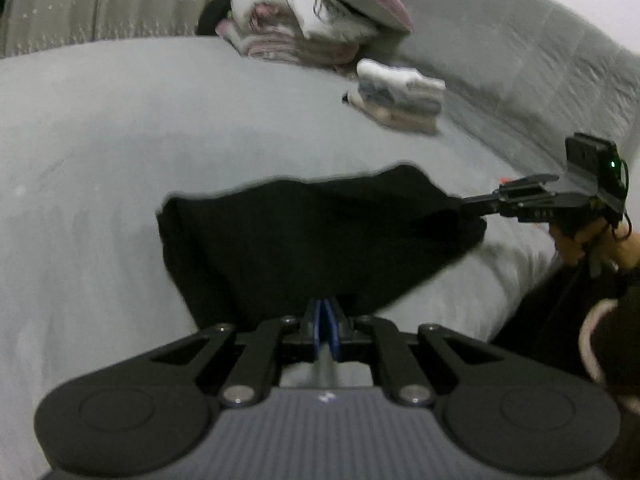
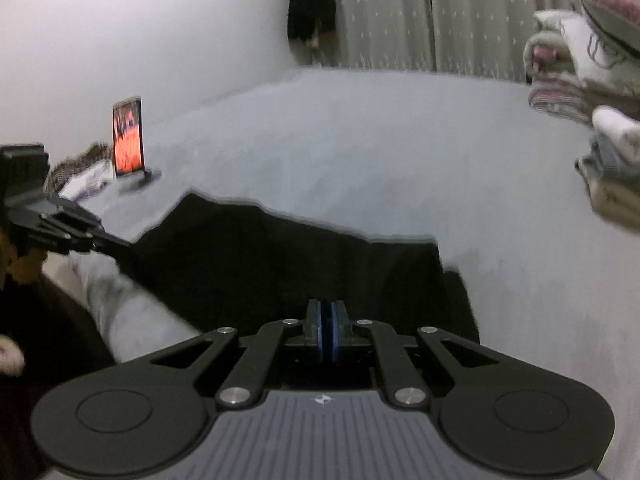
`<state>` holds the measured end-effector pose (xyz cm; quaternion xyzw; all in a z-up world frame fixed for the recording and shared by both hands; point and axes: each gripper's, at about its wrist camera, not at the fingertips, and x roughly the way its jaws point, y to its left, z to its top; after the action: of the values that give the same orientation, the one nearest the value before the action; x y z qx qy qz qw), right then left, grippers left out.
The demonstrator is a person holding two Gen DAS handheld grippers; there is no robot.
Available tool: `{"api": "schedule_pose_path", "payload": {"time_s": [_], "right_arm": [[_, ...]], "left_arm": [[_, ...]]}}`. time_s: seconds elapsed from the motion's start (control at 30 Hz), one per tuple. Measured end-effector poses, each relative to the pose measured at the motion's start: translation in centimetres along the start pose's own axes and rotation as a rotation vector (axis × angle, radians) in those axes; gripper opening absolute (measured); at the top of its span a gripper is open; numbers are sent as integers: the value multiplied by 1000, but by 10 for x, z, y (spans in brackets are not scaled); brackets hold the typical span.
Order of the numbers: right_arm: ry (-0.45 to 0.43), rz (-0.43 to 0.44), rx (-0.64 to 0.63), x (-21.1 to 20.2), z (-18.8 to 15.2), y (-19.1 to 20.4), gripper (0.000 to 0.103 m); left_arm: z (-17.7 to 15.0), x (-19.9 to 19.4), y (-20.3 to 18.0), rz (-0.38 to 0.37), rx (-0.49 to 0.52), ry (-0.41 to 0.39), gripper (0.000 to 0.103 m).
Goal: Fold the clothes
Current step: 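Lift the garment edge with both tools and fold it over the rest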
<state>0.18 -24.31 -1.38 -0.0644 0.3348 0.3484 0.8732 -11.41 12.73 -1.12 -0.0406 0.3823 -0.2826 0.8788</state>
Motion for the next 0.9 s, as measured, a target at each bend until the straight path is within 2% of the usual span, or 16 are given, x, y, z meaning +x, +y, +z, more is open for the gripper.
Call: {"api": "schedule_pose_path", "payload": {"time_s": [0.13, 0.2, 0.27, 0.33, 0.37, 0.5, 0.63, 0.77, 0.9], "right_arm": [[72, -37, 11, 0, -16, -7, 8], [87, -42, 28, -3, -20, -11, 9], [52, -30, 74, -11, -23, -16, 16], [-5, -18, 141, -18, -24, -24, 33], [-28, -7, 174, -20, -24, -27, 33], [-70, 56, 263, -16, -21, -28, 33], [-43, 185, 351, -1, -17, -25, 33], [23, 246, 483, 23, -17, -33, 33], [29, 286, 624, 35, -19, -46, 33]], "left_arm": [[-7, -1, 13, 34, -47, 13, 8], [-6, -8, 20, 30, -91, -22, 17], [-4, -16, 22, 19, -131, -93, 36], [-2, -23, 21, 12, -161, -167, 43], [-3, -25, 19, 13, -157, -196, 49], [0, -22, -2, 35, -68, -267, 55], [9, 6, -28, 50, 55, -220, 55], [14, 35, -44, 85, 164, -151, 53], [19, 51, -48, 98, 191, -115, 50]]}}
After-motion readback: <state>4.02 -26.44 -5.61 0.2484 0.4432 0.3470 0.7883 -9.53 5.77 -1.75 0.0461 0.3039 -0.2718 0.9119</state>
